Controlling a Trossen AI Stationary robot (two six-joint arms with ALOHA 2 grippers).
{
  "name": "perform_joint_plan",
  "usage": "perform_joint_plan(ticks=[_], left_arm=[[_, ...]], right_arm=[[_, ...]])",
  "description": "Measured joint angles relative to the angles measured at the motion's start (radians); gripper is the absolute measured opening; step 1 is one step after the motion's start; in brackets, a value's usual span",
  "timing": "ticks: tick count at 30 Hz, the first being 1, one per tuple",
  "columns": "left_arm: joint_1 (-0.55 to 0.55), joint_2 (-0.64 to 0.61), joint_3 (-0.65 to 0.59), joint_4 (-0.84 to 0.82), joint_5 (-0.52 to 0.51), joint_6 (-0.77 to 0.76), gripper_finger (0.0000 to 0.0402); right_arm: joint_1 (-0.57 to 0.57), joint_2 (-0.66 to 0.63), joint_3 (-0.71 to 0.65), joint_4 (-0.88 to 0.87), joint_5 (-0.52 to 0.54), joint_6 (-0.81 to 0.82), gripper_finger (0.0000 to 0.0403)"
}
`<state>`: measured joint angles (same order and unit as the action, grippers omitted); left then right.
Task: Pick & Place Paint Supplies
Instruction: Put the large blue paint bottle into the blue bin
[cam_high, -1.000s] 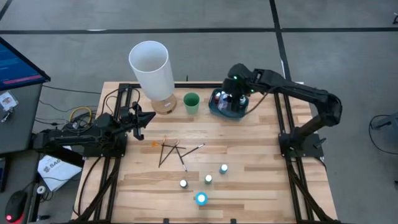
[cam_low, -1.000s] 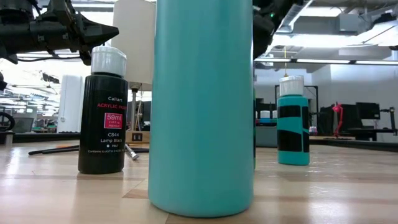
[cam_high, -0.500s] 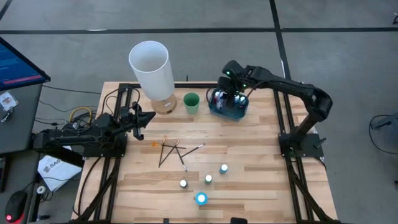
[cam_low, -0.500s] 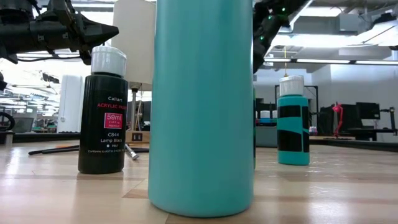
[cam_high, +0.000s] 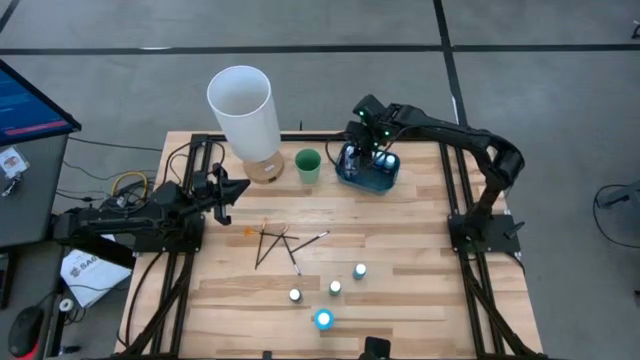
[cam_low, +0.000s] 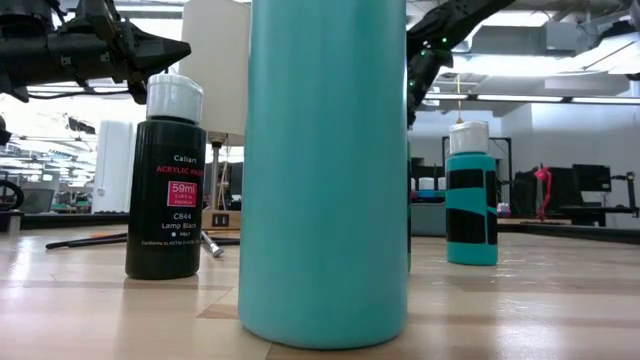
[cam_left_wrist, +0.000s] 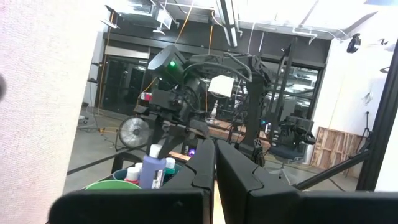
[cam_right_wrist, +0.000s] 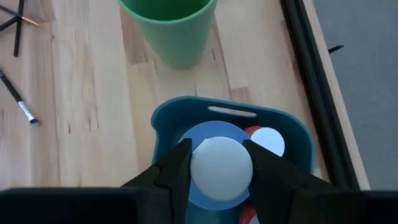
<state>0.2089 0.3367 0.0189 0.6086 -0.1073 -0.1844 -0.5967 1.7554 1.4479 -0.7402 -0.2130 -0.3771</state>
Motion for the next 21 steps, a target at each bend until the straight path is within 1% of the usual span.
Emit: perform_joint_plan(ticks=[3, 5, 10, 12, 21], left_arm=[[0.000, 0.000, 0.000, 0.000, 0.000, 0.000, 0.0002], [0.000, 0.000, 0.000, 0.000, 0.000, 0.000, 0.0002], [0.000, 0.000, 0.000, 0.001, 0.000, 0.000, 0.0002], [0.000, 0.000, 0.000, 0.001, 0.000, 0.000, 0.0002], [0.000, 0.000, 0.000, 0.002, 0.000, 0.000, 0.0002]], right_arm=[[0.000, 0.002, -0.002, 0.033, -0.001, 0.000, 0.0115], [0.000, -0.001, -0.002, 0.042, -0.001, 0.000, 0.0116], [-0.007, 0.002, -0.002, 0.043, -0.001, 0.000, 0.0142], [-0.005, 0.000, -0.001, 0.053, -0.002, 0.001, 0.0146], [0.009, 0.000, -0.001, 0.078, -0.002, 0.003, 0.0138]])
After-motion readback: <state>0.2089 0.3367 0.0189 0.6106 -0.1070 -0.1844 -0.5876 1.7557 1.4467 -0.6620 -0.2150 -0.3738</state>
